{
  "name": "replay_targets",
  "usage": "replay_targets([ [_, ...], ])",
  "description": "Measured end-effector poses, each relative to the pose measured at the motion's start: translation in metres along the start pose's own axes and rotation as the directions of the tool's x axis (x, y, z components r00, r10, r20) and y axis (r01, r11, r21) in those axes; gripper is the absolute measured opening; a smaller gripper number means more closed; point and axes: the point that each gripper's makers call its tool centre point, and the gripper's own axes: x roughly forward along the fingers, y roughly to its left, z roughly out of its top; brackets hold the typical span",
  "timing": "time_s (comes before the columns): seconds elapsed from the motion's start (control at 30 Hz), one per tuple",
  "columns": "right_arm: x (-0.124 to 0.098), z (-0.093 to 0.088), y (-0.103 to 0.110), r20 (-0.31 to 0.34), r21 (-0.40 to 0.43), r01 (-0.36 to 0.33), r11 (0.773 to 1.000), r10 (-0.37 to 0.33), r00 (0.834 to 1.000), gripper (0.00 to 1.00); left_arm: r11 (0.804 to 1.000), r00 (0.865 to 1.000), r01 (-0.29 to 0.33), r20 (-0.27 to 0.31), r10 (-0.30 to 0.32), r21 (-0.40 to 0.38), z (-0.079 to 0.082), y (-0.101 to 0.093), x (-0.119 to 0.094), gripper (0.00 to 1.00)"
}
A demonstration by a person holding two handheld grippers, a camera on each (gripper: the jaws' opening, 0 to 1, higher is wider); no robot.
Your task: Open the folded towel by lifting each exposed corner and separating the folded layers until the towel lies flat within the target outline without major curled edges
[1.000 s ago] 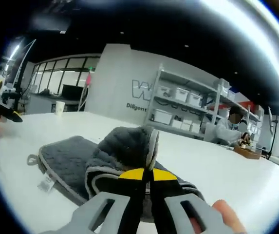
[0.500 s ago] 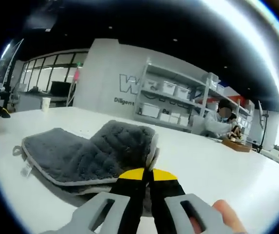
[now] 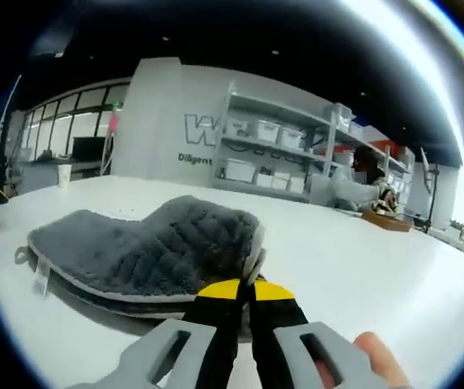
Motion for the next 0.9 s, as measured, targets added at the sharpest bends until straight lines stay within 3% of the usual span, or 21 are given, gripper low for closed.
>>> replay_targets([
  [0.3,0.003,-0.024,-0.004,-0.088,0.076,0.006,0.997,0.000,0.996,0.00,1.000,1.000,-0.001,-0.004,0.001,0.002,0.000,0.001,0.001,1.00],
  [0.9,0.004,-0.043,-0.003,-0.155,0.129,0.013,0.992,0.007,0.988,0.00,1.000,1.000,0.003,-0.001,-0.003,0.004,0.000,-0.002,-0.001,1.00],
])
